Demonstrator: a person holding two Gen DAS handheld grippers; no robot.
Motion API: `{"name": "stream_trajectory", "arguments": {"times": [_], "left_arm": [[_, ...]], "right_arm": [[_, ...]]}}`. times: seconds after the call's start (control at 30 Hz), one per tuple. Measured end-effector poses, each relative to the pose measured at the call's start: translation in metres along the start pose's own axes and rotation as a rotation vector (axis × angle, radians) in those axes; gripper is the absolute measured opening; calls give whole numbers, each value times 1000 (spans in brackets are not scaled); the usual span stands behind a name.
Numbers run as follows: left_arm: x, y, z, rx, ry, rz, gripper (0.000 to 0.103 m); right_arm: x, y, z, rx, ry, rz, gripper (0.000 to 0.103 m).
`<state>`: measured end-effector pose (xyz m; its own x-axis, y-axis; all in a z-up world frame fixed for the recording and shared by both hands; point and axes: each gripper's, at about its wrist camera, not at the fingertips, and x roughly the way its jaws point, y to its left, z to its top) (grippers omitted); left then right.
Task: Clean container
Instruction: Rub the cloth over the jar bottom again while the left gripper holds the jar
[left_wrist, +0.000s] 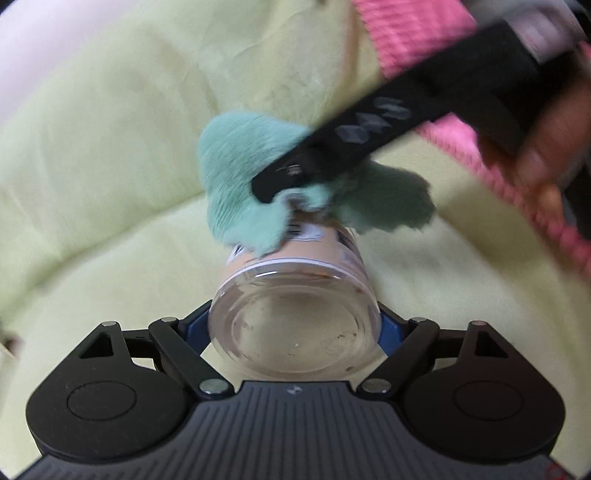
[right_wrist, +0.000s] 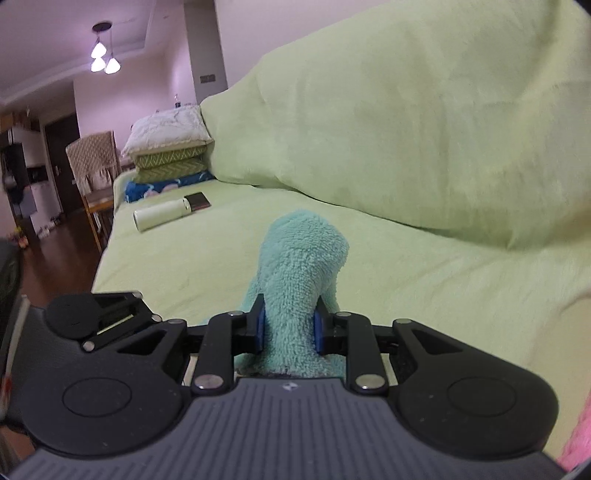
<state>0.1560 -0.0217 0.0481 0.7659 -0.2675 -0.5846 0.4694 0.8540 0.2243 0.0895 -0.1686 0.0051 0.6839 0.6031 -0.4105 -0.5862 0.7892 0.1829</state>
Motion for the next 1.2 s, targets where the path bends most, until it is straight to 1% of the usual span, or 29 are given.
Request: {"name": "stream_trajectory", "arguments": {"times": [0.07, 0.13, 0.17, 0.2, 0.23, 0.3, 0.37, 0.43, 0.47, 0.6, 0.67, 0.73, 0.83, 0.93, 1.07, 1.2], "left_arm": [[-2, 16, 2, -117, -3, -71, 86], [-3, 25, 3, -187, -5, -112, 86], [-5, 24, 1, -175, -5, -105, 86], [-9, 19, -3, -142, -9, -85, 86], [-12, 12, -6, -96, -14, -55, 86], [10, -3, 14, 30, -28, 27, 86], [16, -17, 18, 147, -39, 97, 86], [16, -24, 15, 210, -44, 135, 86], [17, -25, 14, 224, -46, 142, 86], [17, -19, 17, 194, -42, 132, 86], [17, -18, 18, 186, -42, 129, 86], [22, -16, 22, 197, -44, 133, 86], [13, -16, 10, 205, -45, 135, 86], [5, -18, 0, 209, -46, 134, 85], [7, -18, 1, 211, -47, 138, 85], [9, -14, 4, 191, -45, 132, 86]], "right_arm": [[0, -2, 0, 14, 2, 6, 21], [0, -2, 0, 24, 5, 9, 21], [0, -2, 0, 30, 8, 7, 21], [-1, -3, -1, 36, 12, 6, 21], [-2, -5, -1, 45, 17, 5, 21], [-5, -7, -2, 57, 27, 5, 21], [-8, -4, -1, 33, 40, 10, 21], [-14, 1, 0, -16, 46, 24, 21], [-16, 4, 0, -44, 49, 43, 21], [-24, 20, 1, -153, 71, 163, 21], [-23, 28, 0, -181, 82, 225, 21], [-22, 35, -1, -195, 81, 247, 21], [-18, 32, 1, -166, 60, 228, 21], [-14, 30, 2, -175, 36, 167, 21], [-9, 24, 2, -164, 13, 64, 20], [-8, 16, 0, -127, 8, 34, 21]]}}
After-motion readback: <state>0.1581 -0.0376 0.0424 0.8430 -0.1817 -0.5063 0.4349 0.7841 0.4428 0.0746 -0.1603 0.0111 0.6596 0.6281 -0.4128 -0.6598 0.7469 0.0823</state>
